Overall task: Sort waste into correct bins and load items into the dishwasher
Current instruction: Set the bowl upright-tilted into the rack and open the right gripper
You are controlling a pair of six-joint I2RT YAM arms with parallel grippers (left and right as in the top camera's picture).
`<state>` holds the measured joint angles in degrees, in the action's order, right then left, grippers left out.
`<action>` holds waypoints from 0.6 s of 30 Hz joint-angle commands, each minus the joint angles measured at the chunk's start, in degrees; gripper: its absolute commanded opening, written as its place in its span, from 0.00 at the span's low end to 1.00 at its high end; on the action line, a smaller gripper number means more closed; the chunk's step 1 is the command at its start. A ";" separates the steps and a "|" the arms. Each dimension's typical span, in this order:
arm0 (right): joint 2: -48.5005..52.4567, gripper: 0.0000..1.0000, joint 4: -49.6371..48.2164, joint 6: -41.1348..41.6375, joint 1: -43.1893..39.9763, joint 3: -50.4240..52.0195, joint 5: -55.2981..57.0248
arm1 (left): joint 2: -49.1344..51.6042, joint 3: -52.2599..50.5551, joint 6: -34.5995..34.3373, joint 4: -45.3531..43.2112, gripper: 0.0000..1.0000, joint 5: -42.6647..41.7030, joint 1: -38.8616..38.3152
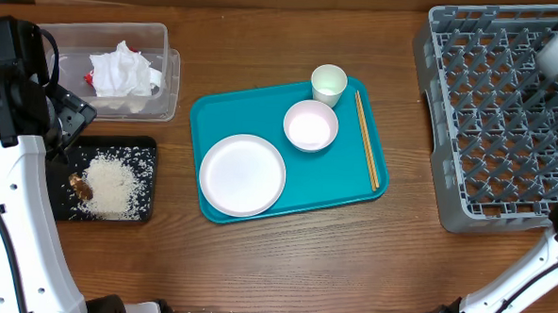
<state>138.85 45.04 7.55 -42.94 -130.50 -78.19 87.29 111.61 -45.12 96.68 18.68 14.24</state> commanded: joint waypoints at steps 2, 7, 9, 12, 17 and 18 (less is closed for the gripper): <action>2.10 0.05 0.17 -0.50 -0.79 -0.02 -3.52 | 0.07 -0.09 -1.38 0.11 1.00 0.76 0.00; 2.40 0.06 -2.16 -0.48 -0.57 1.90 -4.37 | 0.07 -0.09 -1.38 0.11 1.00 0.76 0.00; 2.40 0.06 -2.51 -0.48 -0.55 1.90 -4.63 | 0.07 -0.09 -1.38 0.11 1.00 0.76 0.00; 2.40 0.09 -2.43 -0.44 -0.55 1.90 -4.57 | 0.07 -0.09 -1.38 0.11 1.00 0.76 0.00; 2.40 0.10 -1.01 -0.04 -0.90 1.92 -1.20 | 0.07 -0.09 -1.38 0.11 1.00 0.76 0.00; 2.40 0.10 -0.35 -0.04 -1.16 1.92 -0.50 | 0.07 -0.09 -1.38 0.11 1.00 0.76 0.00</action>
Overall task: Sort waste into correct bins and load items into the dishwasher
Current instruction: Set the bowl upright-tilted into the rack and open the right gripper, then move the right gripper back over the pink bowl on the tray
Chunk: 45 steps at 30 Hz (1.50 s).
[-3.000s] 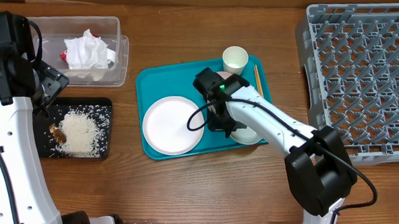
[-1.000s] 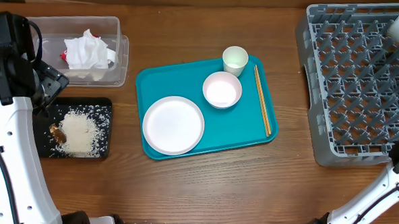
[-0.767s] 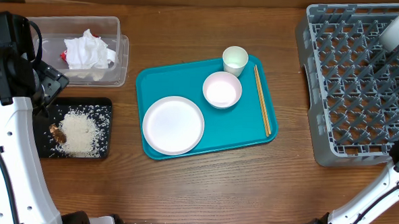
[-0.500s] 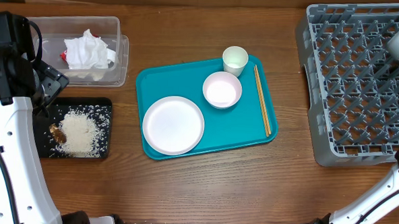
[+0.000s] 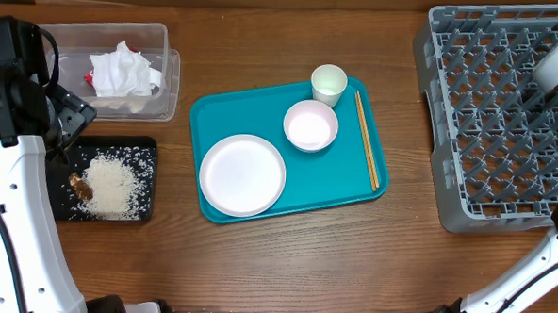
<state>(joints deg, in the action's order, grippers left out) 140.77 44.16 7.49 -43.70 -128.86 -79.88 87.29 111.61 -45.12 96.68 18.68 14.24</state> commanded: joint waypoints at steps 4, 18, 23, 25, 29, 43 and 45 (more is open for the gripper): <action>0.48 0.09 3.67 0.02 -1.81 0.28 4.90 | 0.07 -0.09 -1.38 0.11 1.00 0.76 0.00; 0.24 0.13 12.92 0.00 -10.01 0.11 6.99 | 0.07 -0.09 -1.38 0.11 1.00 0.76 0.00; -0.74 0.22 15.52 0.02 -12.09 0.11 6.99 | 0.07 -0.09 -1.38 0.11 1.00 0.76 0.00; -1.86 0.41 15.98 0.13 -12.76 0.11 7.17 | 0.07 -0.09 -1.38 0.11 1.00 0.76 0.00; -5.20 0.61 17.86 4.83 -13.90 0.11 15.96 | 0.07 -0.09 -1.38 0.11 1.00 0.76 0.00; -21.38 0.70 23.41 6.43 -9.90 0.11 14.51 | 0.07 -0.09 -1.38 0.11 1.00 0.76 0.00; -22.95 0.70 24.13 3.17 -7.26 0.11 5.38 | 0.07 -0.09 -1.38 0.11 1.00 0.76 0.00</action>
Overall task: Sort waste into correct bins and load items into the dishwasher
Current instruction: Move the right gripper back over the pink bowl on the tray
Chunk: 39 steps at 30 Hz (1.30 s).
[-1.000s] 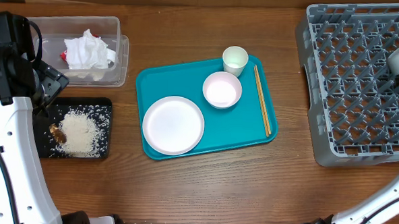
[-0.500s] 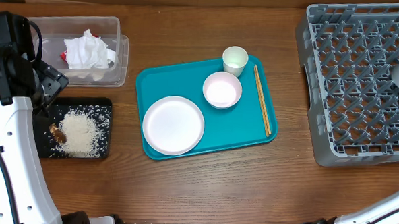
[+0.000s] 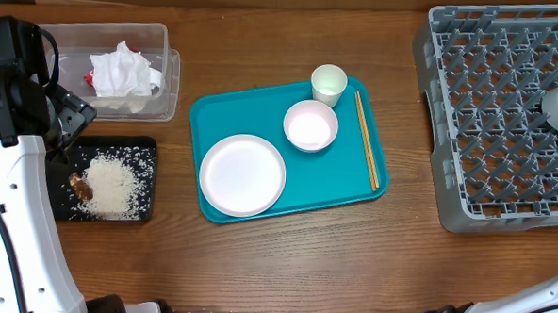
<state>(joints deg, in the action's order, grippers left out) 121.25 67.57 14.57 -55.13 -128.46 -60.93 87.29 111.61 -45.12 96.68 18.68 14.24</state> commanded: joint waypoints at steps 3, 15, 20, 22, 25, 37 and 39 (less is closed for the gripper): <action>-5.01 0.90 5.42 -10.58 9.99 -0.28 -23.87 | 0.07 -0.09 -1.38 0.11 1.00 0.76 0.00; -5.31 0.43 25.99 -25.42 45.90 -0.15 17.49 | 0.07 -0.09 -1.38 0.11 1.00 0.76 0.00; -5.25 0.44 23.39 -7.13 61.79 -0.15 45.66 | 0.07 -0.09 -1.38 0.11 1.00 0.76 0.00; -5.07 0.44 22.51 -1.07 67.32 -0.15 55.17 | 0.07 -0.09 -1.38 0.11 1.00 0.76 0.00; -4.46 0.44 22.49 3.80 73.75 -0.15 59.80 | 0.07 -0.09 -1.38 0.11 1.00 0.76 0.00; 6.73 1.00 16.41 11.54 87.67 -0.13 60.04 | 0.07 -0.09 -1.38 0.11 1.00 0.76 0.00; 9.14 0.93 14.88 12.87 87.82 -0.13 60.02 | 0.07 -0.09 -1.38 0.11 1.00 0.76 0.00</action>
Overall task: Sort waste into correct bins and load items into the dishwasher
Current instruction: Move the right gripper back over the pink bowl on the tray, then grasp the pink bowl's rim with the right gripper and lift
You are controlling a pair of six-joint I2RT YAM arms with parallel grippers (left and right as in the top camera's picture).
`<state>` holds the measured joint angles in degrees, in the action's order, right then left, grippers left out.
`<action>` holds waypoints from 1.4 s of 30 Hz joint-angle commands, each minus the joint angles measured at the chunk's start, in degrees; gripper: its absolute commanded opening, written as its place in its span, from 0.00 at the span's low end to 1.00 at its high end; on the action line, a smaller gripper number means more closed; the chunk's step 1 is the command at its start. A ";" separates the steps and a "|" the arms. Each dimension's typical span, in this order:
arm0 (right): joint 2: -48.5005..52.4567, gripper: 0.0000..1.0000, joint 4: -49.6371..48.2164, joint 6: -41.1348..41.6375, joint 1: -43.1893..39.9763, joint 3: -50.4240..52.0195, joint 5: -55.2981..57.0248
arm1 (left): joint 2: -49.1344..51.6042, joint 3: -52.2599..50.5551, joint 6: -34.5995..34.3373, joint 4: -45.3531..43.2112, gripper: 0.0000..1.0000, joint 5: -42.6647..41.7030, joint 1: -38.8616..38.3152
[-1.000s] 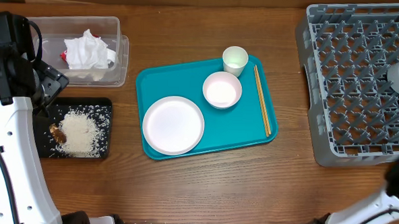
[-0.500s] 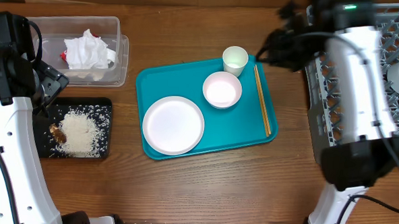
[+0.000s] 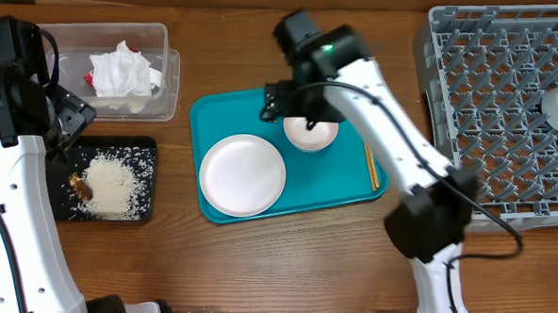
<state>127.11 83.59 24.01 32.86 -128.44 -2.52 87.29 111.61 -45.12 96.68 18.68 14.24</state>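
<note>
A teal tray (image 3: 215,111) holds a white plate (image 3: 242,174), a small white bowl (image 3: 313,134) and wooden chopsticks (image 3: 372,170). My right arm reaches across the tray from the right. Its gripper (image 3: 286,110) hangs at the bowl's left rim and looks open, with nothing in it. The arm hides the cup at the tray's back edge. A white round item lies in the grey dishwasher rack (image 3: 489,109). My left gripper (image 3: 71,119) hovers at the back left corner of the black tray of rice (image 3: 113,182); its jaws are not readable.
A clear plastic bin (image 3: 165,71) with crumpled white and red paper (image 3: 122,71) stands at the back left. A brown scrap (image 3: 78,184) lies among the rice. The rack fills the right side of the table.
My right arm, then out of view, now stretches over the tray with its gripper at the small bowl. The white item stays in the rack. The left arm is unchanged.
A white item sat high over the rack's far right corner, then a little lower. After that it lay in the rack at the right edge with the arm gone from view. Now the right gripper is at the bowl on the tray.
</note>
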 commanded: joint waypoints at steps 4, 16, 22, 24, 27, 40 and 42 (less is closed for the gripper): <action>6.62 0.63 -4.24 6.91 -0.17 -0.15 1.62 | 0.07 -0.09 -1.38 0.11 1.00 0.76 0.00; 11.15 0.42 -10.14 12.31 1.27 -0.13 4.81 | 0.07 -0.09 -1.38 0.11 1.00 0.76 0.00; 13.88 0.45 -10.73 13.84 1.81 -0.13 7.58 | 0.07 -0.09 -1.38 0.11 1.00 0.76 0.00; 14.56 0.45 -11.04 13.81 1.81 -0.13 7.58 | 0.07 -0.09 -1.38 0.11 1.00 0.76 0.00; 14.73 0.42 -11.13 13.81 1.90 -0.13 7.43 | 0.07 -0.09 -1.38 0.11 1.00 0.76 0.00; 14.36 0.04 -1.92 13.73 1.86 -6.10 7.34 | 0.07 -0.09 -1.38 0.11 1.00 0.76 0.00; 14.01 0.04 1.11 12.94 1.84 -9.20 6.88 | 0.07 -0.09 -1.38 0.11 1.00 0.76 0.00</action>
<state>141.86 83.15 37.30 34.59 -132.84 5.04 87.29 111.61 -45.12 96.71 18.68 14.24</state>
